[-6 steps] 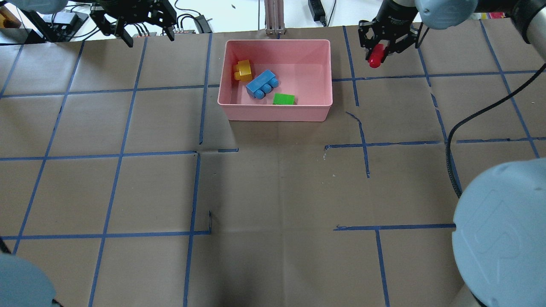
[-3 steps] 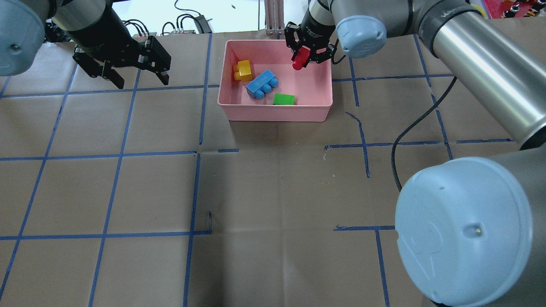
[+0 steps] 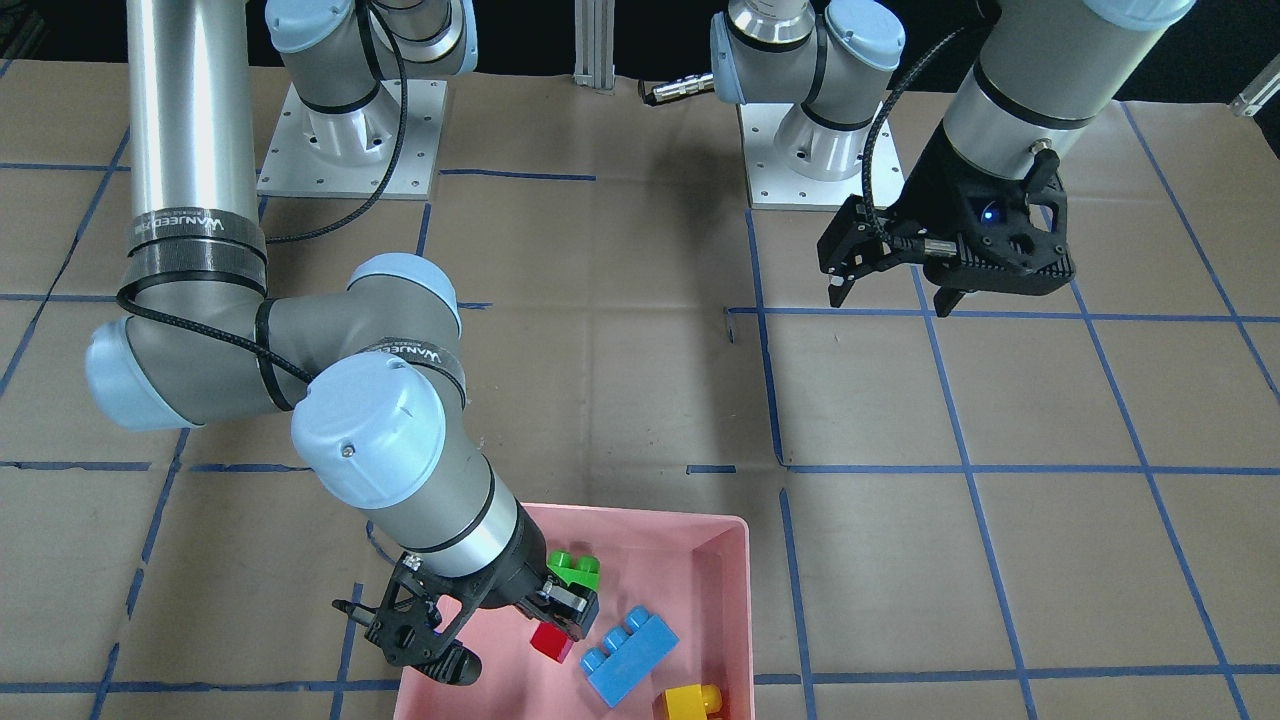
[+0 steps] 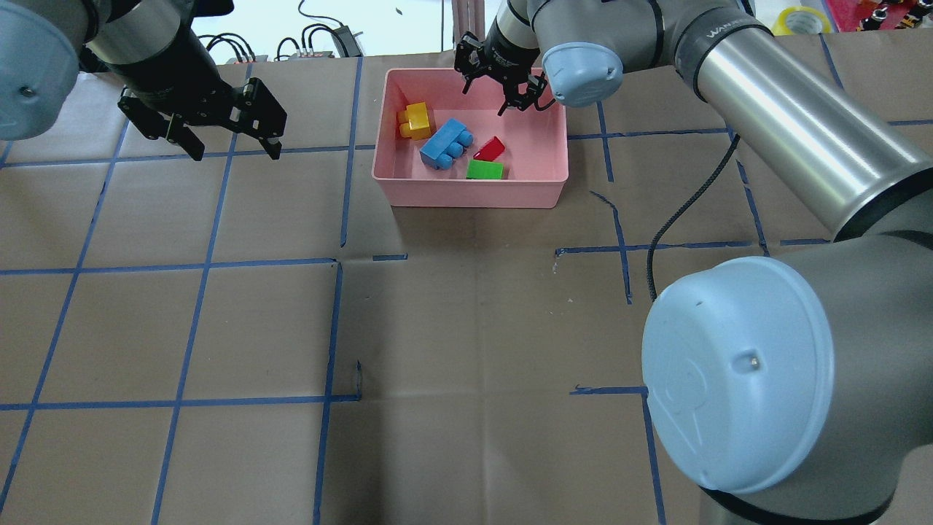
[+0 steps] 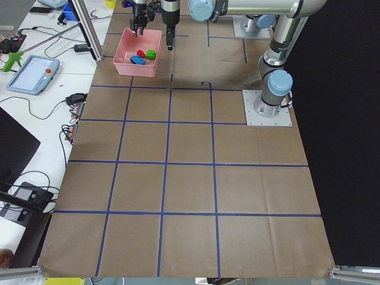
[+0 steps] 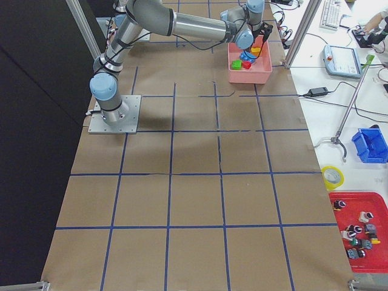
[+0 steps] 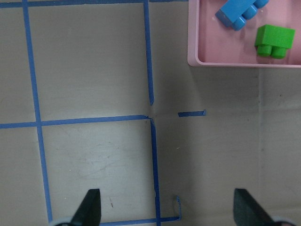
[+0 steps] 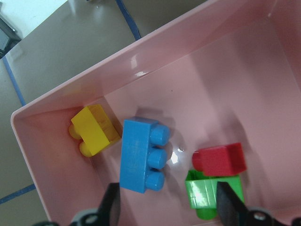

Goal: Put all blocks into box

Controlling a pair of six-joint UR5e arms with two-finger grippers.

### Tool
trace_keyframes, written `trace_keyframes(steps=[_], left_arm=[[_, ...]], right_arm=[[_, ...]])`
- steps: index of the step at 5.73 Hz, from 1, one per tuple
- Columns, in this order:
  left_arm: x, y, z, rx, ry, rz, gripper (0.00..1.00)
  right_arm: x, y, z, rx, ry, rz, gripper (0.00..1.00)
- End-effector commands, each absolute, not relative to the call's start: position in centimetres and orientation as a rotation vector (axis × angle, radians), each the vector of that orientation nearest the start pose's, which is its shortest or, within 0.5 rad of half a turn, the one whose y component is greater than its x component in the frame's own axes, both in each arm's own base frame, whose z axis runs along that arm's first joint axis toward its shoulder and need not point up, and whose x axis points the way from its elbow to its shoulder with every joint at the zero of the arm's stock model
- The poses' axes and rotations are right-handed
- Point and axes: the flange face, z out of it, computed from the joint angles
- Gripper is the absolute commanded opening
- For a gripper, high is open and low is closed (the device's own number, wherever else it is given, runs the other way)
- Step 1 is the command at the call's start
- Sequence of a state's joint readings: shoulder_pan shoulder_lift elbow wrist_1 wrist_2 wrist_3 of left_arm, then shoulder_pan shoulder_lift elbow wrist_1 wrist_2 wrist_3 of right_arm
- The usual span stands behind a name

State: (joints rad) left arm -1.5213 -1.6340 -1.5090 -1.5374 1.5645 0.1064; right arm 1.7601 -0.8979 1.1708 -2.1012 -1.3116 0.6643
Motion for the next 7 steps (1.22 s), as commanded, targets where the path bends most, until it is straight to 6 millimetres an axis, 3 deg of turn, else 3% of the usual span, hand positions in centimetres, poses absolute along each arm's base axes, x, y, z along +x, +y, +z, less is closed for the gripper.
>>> trace_keyframes(steps=[1, 3, 4, 5, 6, 7], left_arm=[[-10.8, -52.8, 49.1, 0.091, 3.131, -0.054, 1.0], [-10.8, -52.8, 49.1, 0.091, 3.134, -0.055, 0.99], [-11.3, -52.8, 48.9, 0.106, 3.134, -0.048, 1.0], [-12.3, -52.5, 48.9, 0.136, 3.13, -0.047, 0.99], [-12.4, -52.6, 48.8, 0.139, 3.129, -0.05, 0.99], [-12.4, -52.7, 48.8, 0.139, 3.127, -0.049, 0.99]], right_arm=[[28.1, -71.4, 33.7, 0.425, 2.803, -0.18, 1.0], [23.3, -66.6, 39.6, -0.088, 2.903, 0.029, 1.0], [22.0, -63.2, 43.2, -0.236, 2.988, 0.084, 1.0], [21.0, -58.7, 45.0, -0.244, 3.035, 0.068, 1.0], [20.1, -53.8, 44.8, -0.226, 3.031, 0.042, 1.0], [19.4, -51.4, 44.2, -0.205, 3.038, 0.01, 1.0]])
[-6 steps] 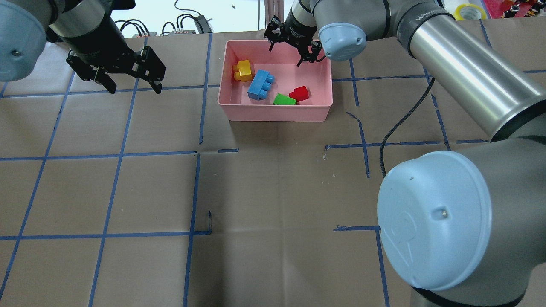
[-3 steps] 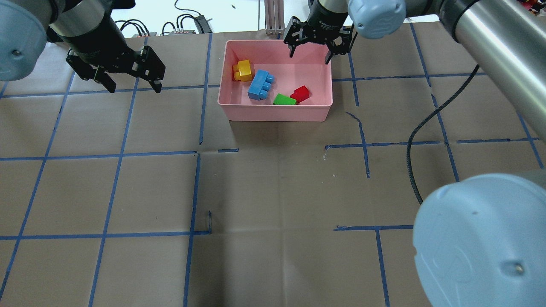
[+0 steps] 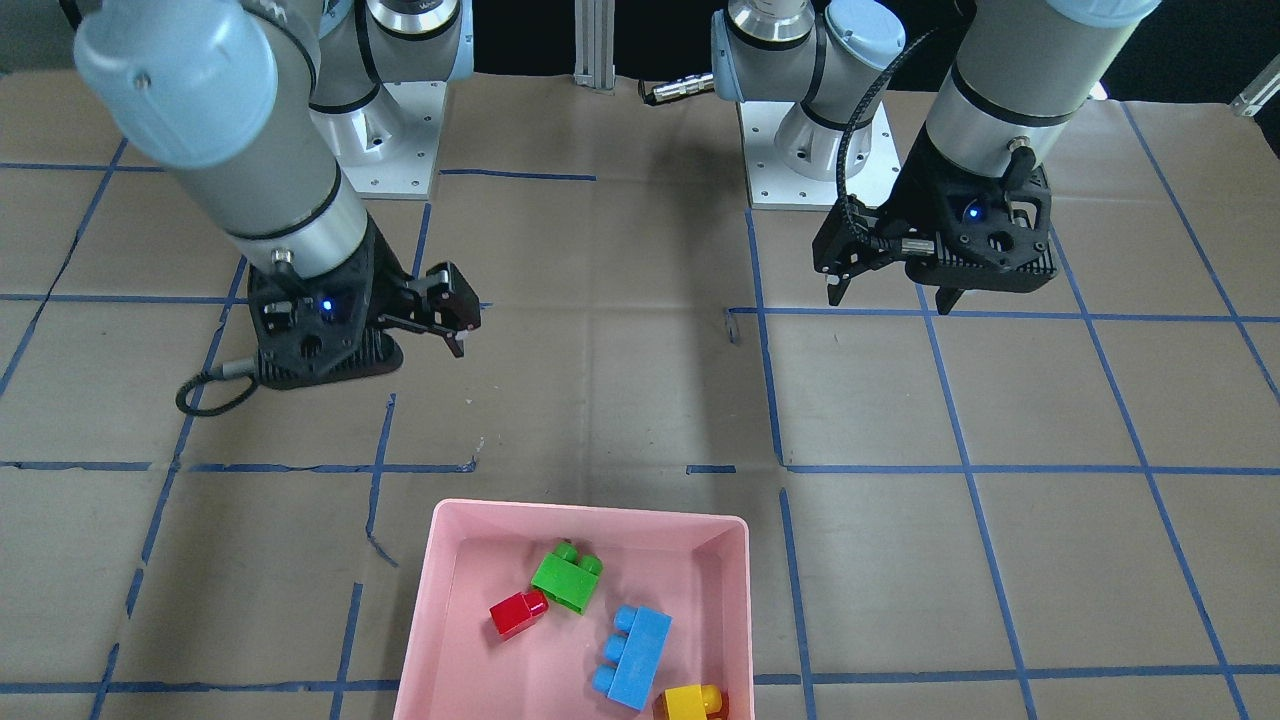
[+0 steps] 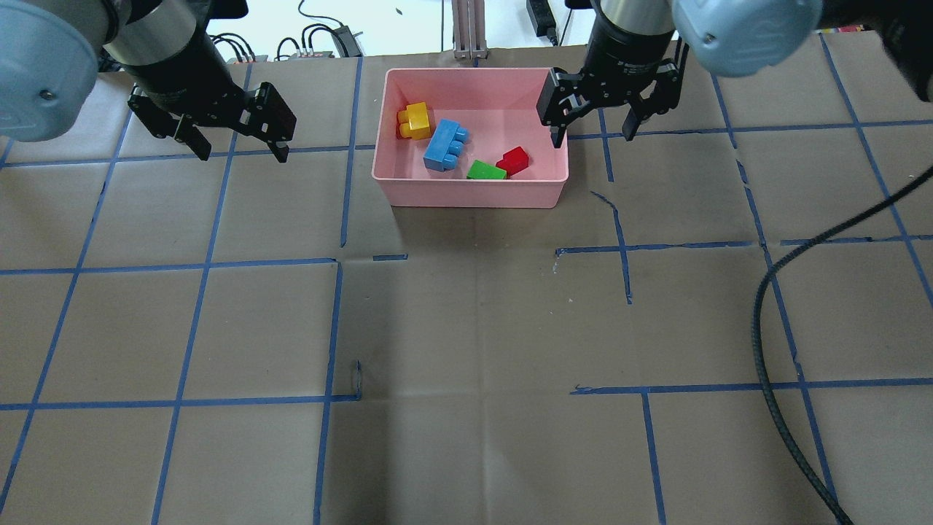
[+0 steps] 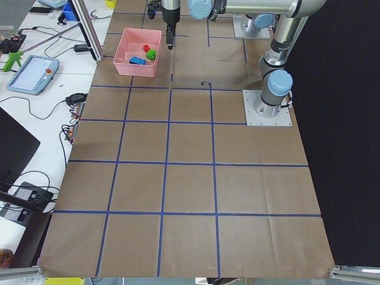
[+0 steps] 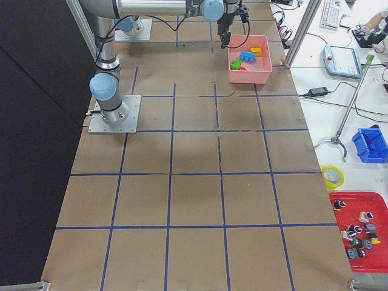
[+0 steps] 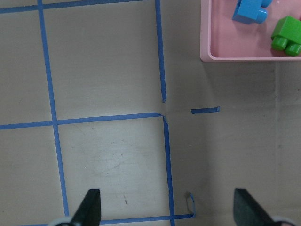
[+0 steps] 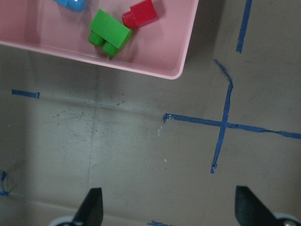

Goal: Put all blocks into box

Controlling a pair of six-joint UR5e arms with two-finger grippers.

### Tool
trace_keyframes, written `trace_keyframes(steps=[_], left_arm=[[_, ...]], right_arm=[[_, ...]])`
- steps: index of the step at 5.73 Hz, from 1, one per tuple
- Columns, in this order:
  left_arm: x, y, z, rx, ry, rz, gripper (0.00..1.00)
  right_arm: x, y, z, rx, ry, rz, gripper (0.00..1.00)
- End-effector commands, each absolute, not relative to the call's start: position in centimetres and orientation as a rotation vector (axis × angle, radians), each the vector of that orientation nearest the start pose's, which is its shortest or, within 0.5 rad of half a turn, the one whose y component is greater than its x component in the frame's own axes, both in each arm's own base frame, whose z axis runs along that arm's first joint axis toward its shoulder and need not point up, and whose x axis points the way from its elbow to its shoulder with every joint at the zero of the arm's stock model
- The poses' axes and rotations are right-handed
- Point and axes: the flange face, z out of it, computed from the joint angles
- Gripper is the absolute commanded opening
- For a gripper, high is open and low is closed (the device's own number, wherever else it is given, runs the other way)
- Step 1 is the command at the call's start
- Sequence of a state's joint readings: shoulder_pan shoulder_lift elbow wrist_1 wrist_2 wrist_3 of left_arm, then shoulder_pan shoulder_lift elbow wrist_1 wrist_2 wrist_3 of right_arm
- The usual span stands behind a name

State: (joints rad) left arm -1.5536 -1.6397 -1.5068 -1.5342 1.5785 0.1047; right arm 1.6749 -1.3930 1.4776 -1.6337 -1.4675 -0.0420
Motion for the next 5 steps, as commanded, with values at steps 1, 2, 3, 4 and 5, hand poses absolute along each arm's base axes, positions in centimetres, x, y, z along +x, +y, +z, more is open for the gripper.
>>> trace_keyframes(steps=[1, 2, 3, 4, 5], left_arm=[[-12.4, -52.5, 48.9, 0.139, 3.125, -0.054, 0.99], [-12.4, -52.5, 49.0, 0.139, 3.125, -0.056, 1.0], [-12.4, -52.7, 48.8, 0.139, 3.125, -0.054, 1.0], [-12.4, -52.5, 48.9, 0.139, 3.125, -0.056, 1.0], [-12.4, -52.9, 48.6, 0.139, 3.125, -0.049, 1.0]], right_arm=[[19.1, -49.3, 43.5, -0.202, 3.039, 0.035, 1.0], [18.1, -46.2, 44.2, -0.188, 3.058, 0.01, 1.0], [15.4, -45.2, 45.3, -0.135, 3.132, -0.033, 1.0], [13.7, -45.7, 45.4, -0.085, 3.144, -0.034, 1.0], [13.8, -46.1, 46.1, -0.07, 3.133, -0.053, 1.0]])
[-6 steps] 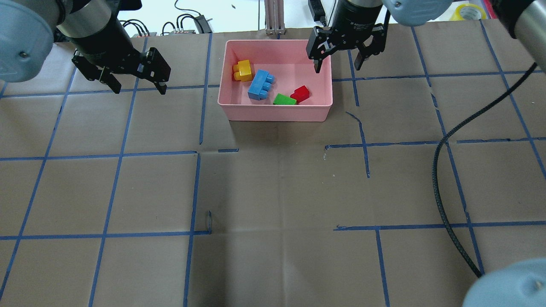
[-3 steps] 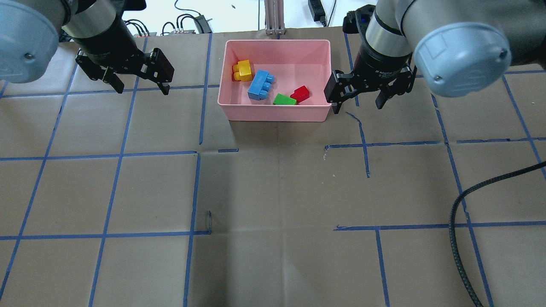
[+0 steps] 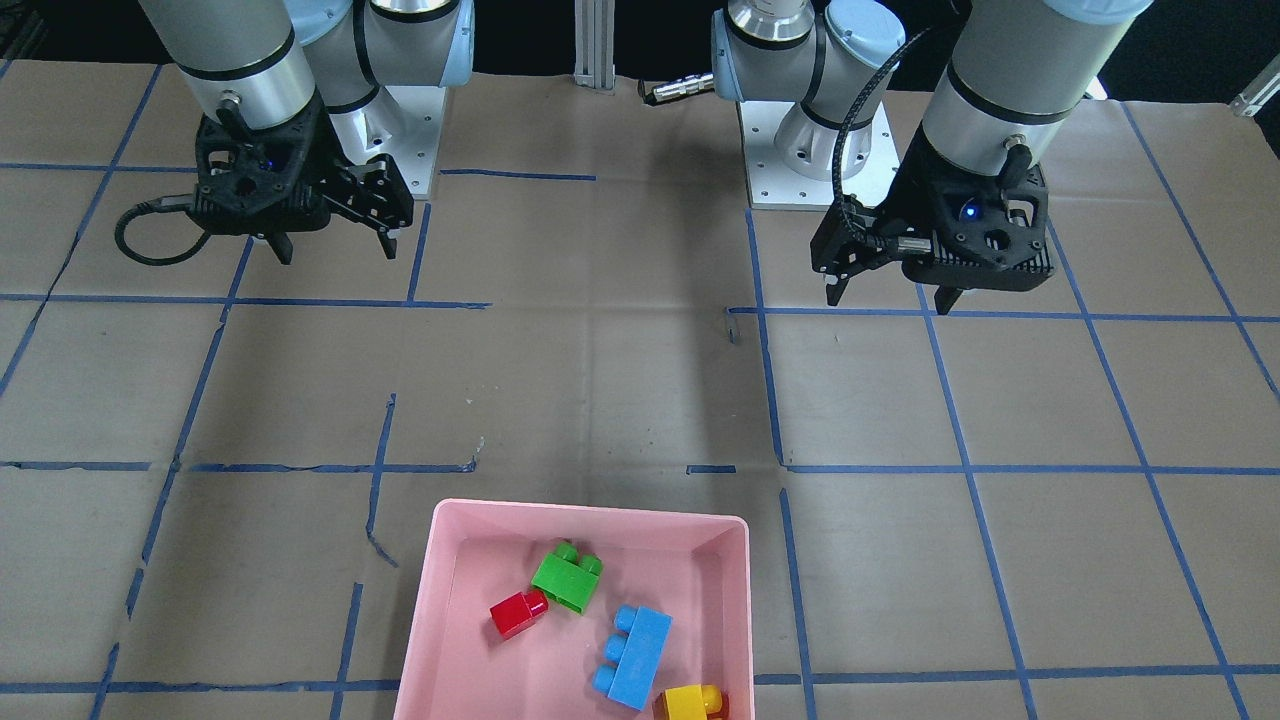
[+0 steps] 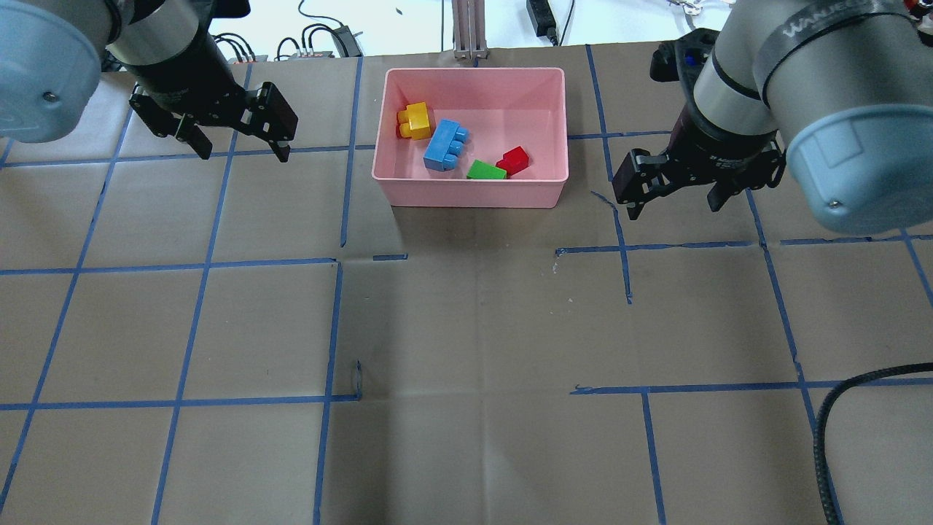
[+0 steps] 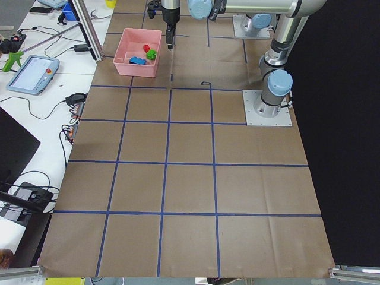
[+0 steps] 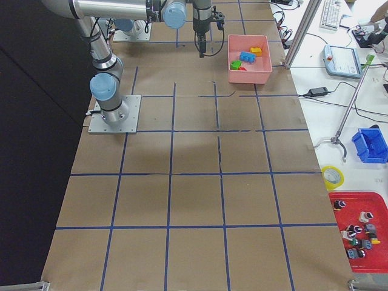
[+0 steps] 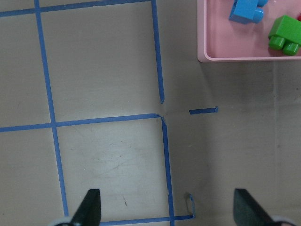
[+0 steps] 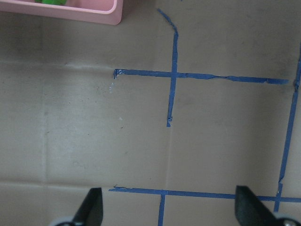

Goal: Put all blocks into box

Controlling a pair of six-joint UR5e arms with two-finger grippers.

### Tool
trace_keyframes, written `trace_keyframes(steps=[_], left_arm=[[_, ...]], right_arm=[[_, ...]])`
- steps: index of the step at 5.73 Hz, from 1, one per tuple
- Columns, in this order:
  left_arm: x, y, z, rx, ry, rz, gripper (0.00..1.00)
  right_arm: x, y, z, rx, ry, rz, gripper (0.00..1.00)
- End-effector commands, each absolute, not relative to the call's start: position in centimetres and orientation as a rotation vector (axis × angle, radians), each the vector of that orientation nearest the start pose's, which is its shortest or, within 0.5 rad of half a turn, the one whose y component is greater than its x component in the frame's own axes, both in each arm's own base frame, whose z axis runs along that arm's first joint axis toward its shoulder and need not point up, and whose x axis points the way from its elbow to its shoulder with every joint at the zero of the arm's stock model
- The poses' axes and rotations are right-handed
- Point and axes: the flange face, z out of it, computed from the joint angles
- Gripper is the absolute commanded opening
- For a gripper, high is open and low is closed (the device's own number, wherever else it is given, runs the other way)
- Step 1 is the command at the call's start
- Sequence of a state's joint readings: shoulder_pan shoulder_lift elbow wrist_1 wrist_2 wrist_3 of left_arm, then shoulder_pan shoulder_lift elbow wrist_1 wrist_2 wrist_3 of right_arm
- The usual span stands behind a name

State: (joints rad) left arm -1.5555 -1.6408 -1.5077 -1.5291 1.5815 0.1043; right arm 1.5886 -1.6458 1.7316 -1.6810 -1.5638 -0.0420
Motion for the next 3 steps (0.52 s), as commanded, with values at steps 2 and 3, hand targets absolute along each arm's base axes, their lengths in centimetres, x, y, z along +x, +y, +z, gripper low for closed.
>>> trace_keyframes(steps=[2, 3], left_arm=[[-12.4, -53.1, 48.6, 0.139, 3.125, -0.056, 1.0], [-12.4, -53.1, 48.5, 0.139, 3.125, -0.054, 1.0]], right_arm=[[14.7, -46.0, 47.9, -0.094, 3.119, -0.1, 1.0], [15.5, -46.0, 47.9, -0.102, 3.079, -0.09, 1.0]])
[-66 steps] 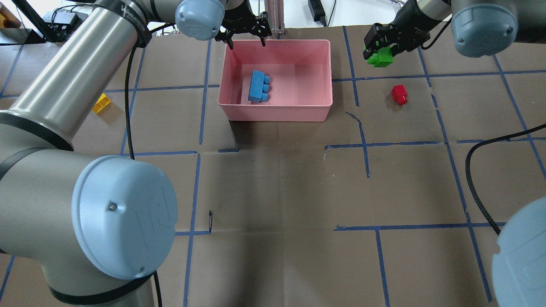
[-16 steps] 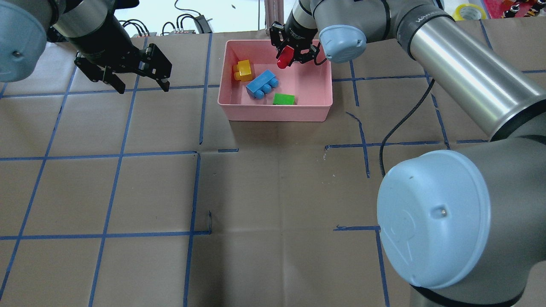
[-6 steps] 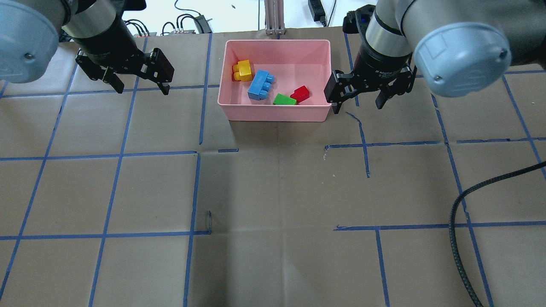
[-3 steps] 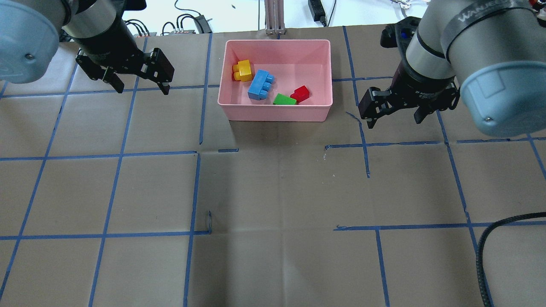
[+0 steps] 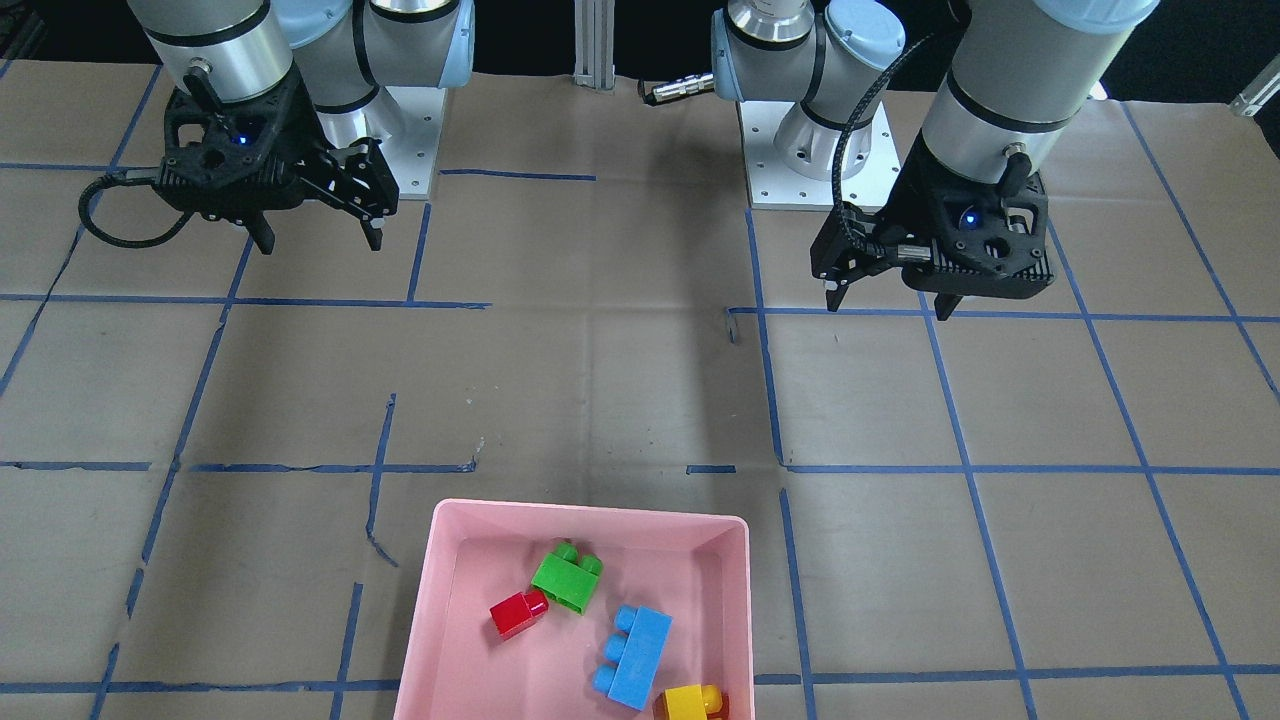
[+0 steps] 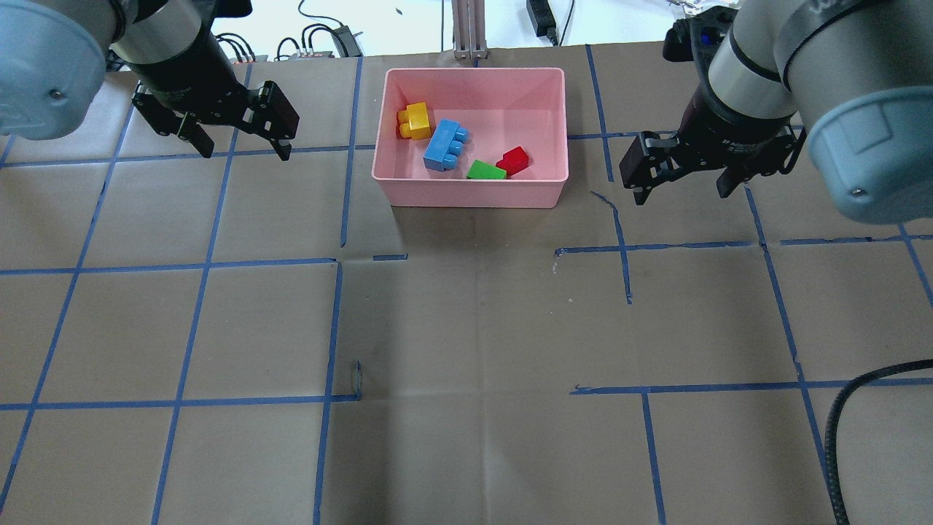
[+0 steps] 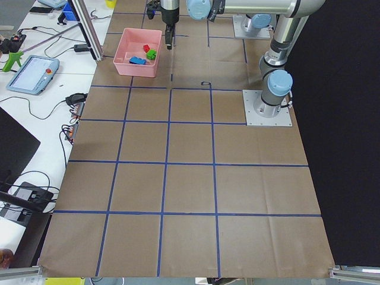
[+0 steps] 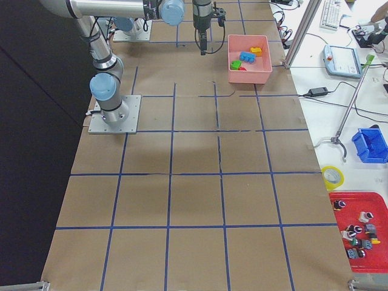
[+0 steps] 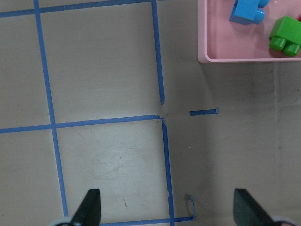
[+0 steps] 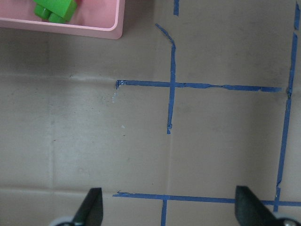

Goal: Put all blocks into box

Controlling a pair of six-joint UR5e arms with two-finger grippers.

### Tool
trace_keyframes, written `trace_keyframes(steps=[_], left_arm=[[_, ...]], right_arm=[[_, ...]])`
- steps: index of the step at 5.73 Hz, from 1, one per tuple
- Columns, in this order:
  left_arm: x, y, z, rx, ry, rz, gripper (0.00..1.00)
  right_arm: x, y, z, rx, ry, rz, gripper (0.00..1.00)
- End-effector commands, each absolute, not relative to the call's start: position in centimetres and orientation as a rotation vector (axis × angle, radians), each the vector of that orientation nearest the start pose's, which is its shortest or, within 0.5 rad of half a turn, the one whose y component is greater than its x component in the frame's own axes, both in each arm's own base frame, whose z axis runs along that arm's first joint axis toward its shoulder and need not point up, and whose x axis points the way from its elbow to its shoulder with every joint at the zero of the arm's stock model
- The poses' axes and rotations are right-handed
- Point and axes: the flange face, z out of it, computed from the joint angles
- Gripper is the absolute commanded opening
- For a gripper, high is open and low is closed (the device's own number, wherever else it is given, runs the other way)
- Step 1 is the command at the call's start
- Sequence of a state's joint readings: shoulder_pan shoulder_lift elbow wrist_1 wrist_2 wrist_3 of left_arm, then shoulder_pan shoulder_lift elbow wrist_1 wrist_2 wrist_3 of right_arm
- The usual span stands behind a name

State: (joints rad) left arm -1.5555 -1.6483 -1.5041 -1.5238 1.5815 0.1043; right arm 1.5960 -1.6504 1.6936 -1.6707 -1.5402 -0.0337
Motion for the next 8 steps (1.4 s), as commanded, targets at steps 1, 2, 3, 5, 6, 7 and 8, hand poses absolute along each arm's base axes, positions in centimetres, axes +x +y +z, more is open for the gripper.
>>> trace_keyframes(steps=[1, 2, 3, 5, 6, 7, 8], left_arm=[[-12.4, -53.0, 48.7, 0.139, 3.125, -0.059, 1.0], [-12.4, -53.0, 48.7, 0.139, 3.125, -0.059, 1.0], [-12.4, -53.0, 48.6, 0.139, 3.125, -0.057, 1.0], [-12.4, -53.0, 48.6, 0.139, 3.127, -0.057, 1.0], [-12.4, -53.0, 48.6, 0.139, 3.128, -0.057, 1.0], [-12.5, -53.0, 48.5, 0.137, 3.13, -0.055, 1.0], [-12.5, -53.0, 48.5, 0.137, 3.13, -0.055, 1.0]], right_arm=[[16.2, -46.1, 47.3, -0.104, 3.067, -0.083, 1.0], [16.6, -46.7, 46.3, -0.115, 3.068, -0.052, 1.0], [16.9, -46.7, 46.3, -0.124, 3.067, -0.052, 1.0], [17.0, -47.1, 45.9, -0.124, 3.066, -0.047, 1.0], [17.0, -47.4, 46.0, -0.127, 3.064, -0.054, 1.0], [17.0, -47.6, 45.8, -0.126, 3.064, -0.047, 1.0], [17.0, -47.7, 45.8, -0.124, 3.064, -0.047, 1.0]])
